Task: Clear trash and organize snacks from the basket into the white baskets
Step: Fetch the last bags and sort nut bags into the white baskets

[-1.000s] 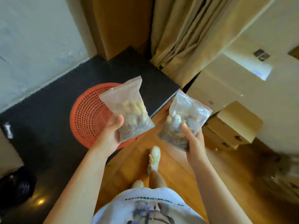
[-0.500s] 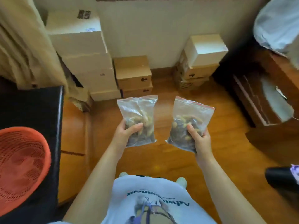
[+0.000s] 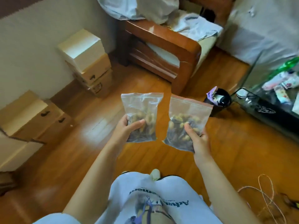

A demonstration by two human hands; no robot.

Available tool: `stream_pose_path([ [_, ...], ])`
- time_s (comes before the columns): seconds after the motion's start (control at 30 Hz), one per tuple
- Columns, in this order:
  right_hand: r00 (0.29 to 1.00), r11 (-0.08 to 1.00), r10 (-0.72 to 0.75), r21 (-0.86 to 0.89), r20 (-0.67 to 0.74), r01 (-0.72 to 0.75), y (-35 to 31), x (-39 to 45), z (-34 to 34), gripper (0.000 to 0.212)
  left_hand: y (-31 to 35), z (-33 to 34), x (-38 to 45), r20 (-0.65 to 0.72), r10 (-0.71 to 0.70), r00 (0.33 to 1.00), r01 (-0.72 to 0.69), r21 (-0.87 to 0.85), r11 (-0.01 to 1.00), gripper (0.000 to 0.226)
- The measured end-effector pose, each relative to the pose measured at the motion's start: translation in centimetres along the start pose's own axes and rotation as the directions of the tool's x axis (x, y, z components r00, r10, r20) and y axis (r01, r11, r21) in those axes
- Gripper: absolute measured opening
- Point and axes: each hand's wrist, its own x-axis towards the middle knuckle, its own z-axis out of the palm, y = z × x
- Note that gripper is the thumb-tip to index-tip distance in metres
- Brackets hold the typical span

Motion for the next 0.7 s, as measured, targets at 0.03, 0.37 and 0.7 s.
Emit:
stream_pose_path([
  [0.03, 1.000, 1.000, -0.015, 0.027, -0.027, 0.016, -0.4, 0.4, -1.5, 0.022, 0.3, 1.7, 1.0, 0.035, 0.003, 0.999, -0.004, 0.020, 1.000, 0.045],
  [0.37, 0.924, 0.974, -0.039, 0.193, -0.380, 0.121, -2.4, 5.5, -12.6, 0.024, 2.1, 16.3, 10.4, 0.361, -0.059, 0.931, -0.002, 0.168, 0.986, 0.024],
  [0.7, 0.785, 0.958, -0.028, 0.208, -0.618, 0.198, -9.1, 15.0, -21.5, 0.017, 6.6, 32.2, 23.3, 0.620, -0.110, 0.777, -0.042, 0.225, 0.973, 0.034],
])
